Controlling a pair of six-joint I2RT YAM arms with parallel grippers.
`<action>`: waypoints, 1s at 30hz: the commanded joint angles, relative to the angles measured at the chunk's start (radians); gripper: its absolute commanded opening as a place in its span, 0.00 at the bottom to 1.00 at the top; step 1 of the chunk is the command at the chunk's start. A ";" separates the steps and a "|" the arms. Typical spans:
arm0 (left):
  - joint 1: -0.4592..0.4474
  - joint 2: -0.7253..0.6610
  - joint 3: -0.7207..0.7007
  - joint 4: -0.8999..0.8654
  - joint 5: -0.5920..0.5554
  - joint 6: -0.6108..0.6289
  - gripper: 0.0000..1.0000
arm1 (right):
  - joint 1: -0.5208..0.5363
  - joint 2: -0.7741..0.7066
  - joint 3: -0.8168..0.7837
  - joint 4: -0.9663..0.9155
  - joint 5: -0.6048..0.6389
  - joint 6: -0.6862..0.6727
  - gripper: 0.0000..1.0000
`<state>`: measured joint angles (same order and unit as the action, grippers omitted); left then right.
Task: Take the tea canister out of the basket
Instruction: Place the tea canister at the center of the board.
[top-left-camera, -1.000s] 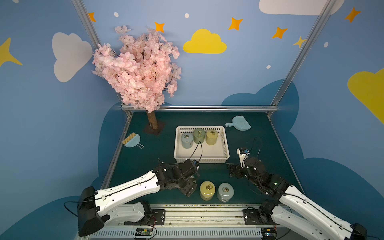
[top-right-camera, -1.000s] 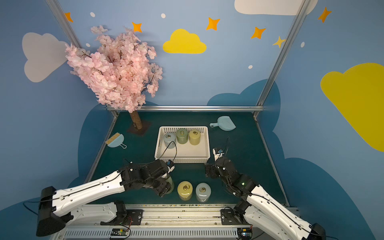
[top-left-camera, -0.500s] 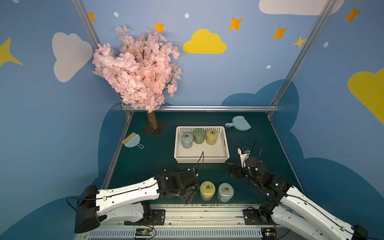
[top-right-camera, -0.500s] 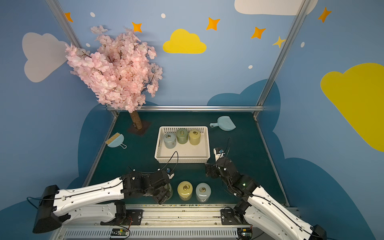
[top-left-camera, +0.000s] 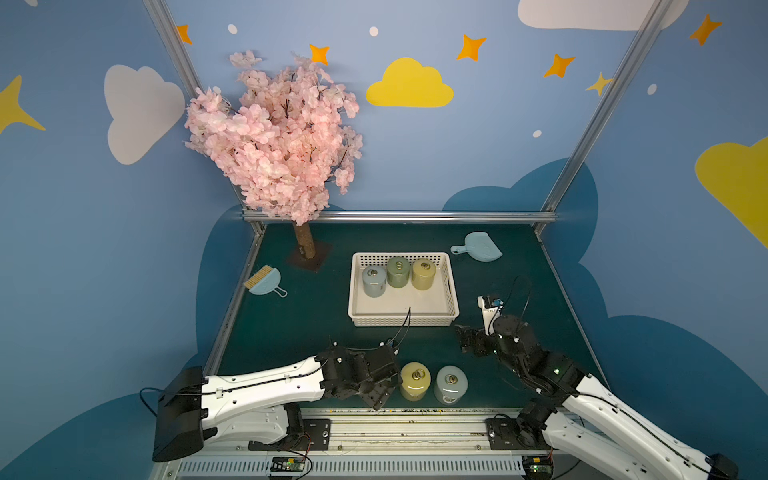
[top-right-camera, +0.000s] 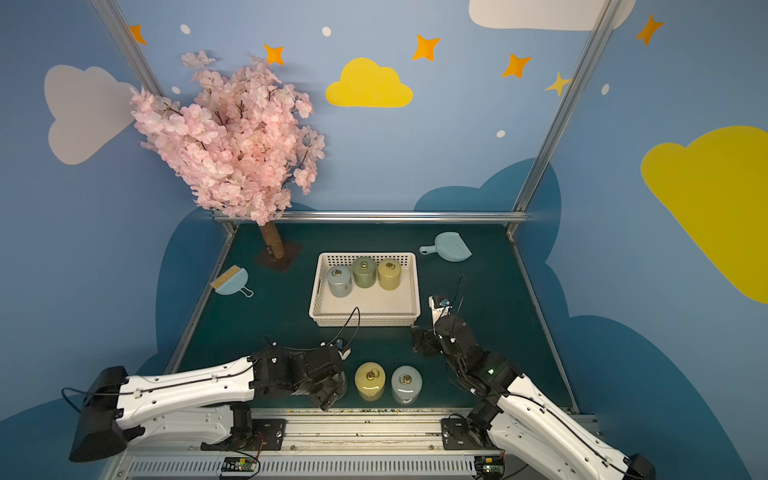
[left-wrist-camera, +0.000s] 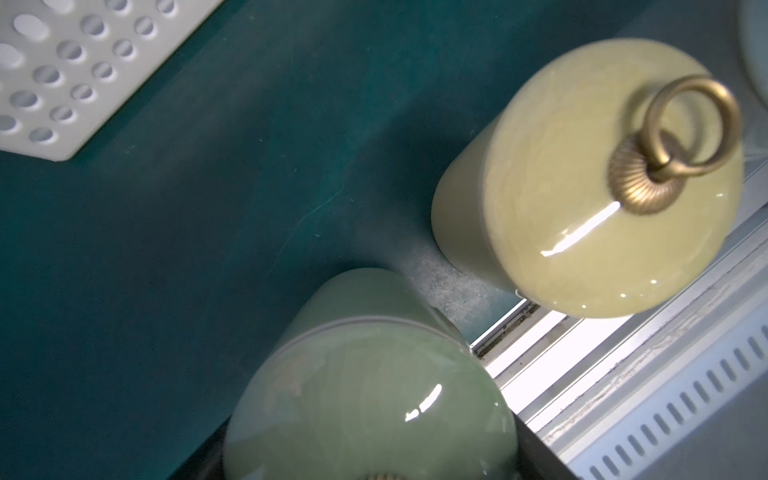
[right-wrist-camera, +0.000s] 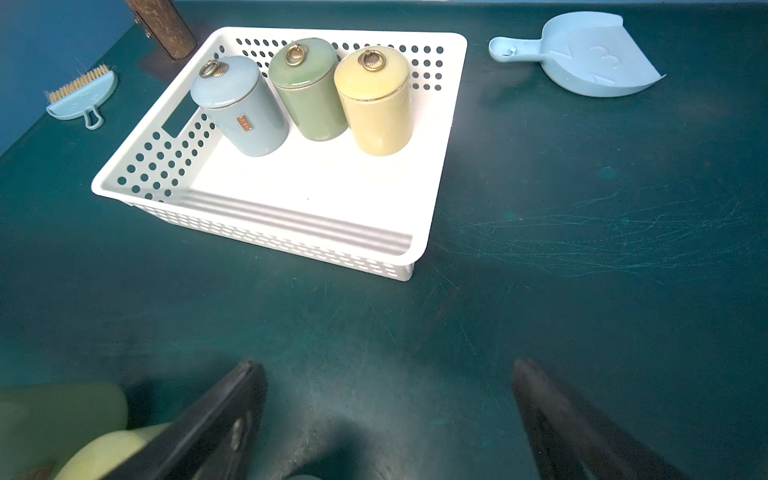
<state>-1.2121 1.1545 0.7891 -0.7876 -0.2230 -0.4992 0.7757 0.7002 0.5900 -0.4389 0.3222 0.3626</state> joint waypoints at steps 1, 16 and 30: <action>-0.003 0.003 0.006 0.038 -0.020 -0.005 0.48 | -0.003 -0.016 -0.007 -0.017 0.019 0.005 0.98; -0.008 0.044 -0.011 0.064 0.008 -0.025 0.49 | -0.003 -0.025 -0.002 -0.018 0.029 -0.012 0.99; -0.009 0.075 -0.019 0.064 0.017 -0.034 0.57 | -0.003 -0.031 -0.003 -0.021 0.023 -0.004 0.98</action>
<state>-1.2186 1.2236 0.7719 -0.7441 -0.2073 -0.5247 0.7757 0.6846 0.5896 -0.4461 0.3332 0.3595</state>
